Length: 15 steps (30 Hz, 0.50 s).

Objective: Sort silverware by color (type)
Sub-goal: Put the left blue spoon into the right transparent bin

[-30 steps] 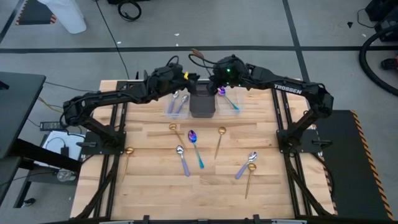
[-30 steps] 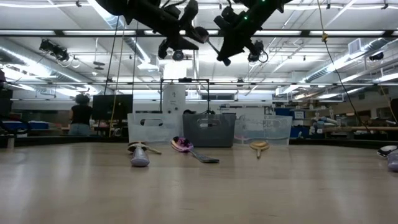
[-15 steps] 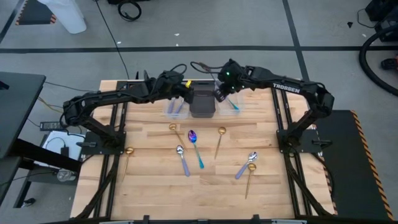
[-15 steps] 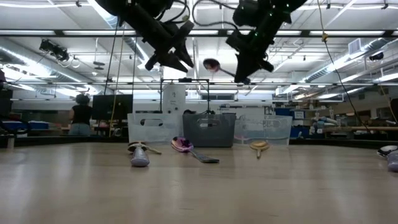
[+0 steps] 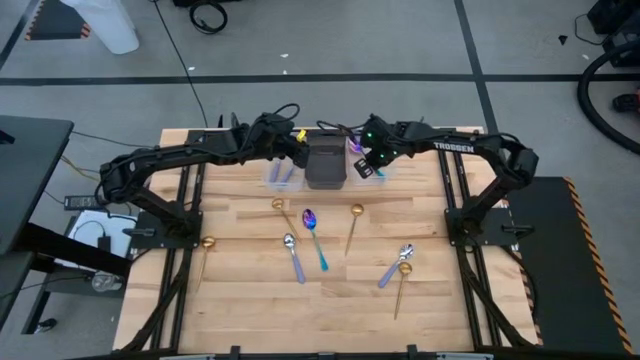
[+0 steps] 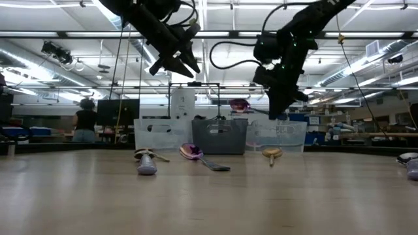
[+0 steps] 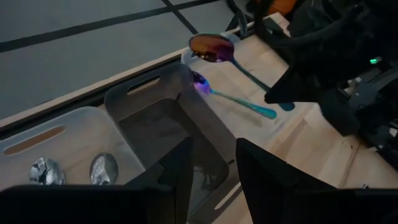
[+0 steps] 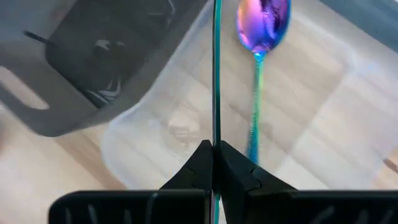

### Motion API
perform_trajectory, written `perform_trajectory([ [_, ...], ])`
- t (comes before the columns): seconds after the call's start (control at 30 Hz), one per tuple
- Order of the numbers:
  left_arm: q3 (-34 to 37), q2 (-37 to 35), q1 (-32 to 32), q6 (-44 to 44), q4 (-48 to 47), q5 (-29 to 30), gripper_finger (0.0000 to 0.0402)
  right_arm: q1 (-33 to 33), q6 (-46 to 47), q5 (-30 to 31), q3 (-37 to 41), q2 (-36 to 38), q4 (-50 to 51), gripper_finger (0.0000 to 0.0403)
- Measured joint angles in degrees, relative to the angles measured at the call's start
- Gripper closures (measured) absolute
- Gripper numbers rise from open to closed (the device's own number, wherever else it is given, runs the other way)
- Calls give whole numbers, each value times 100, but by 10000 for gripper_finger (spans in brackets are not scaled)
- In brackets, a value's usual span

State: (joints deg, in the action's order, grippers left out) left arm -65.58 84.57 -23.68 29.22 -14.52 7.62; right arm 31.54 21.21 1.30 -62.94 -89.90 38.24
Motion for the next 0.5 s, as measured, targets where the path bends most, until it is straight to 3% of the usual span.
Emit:
perform_trajectory([
  [0.5,0,-8,0,13,53,0,274,436,-15,-464,1094,1,-1007,384],
])
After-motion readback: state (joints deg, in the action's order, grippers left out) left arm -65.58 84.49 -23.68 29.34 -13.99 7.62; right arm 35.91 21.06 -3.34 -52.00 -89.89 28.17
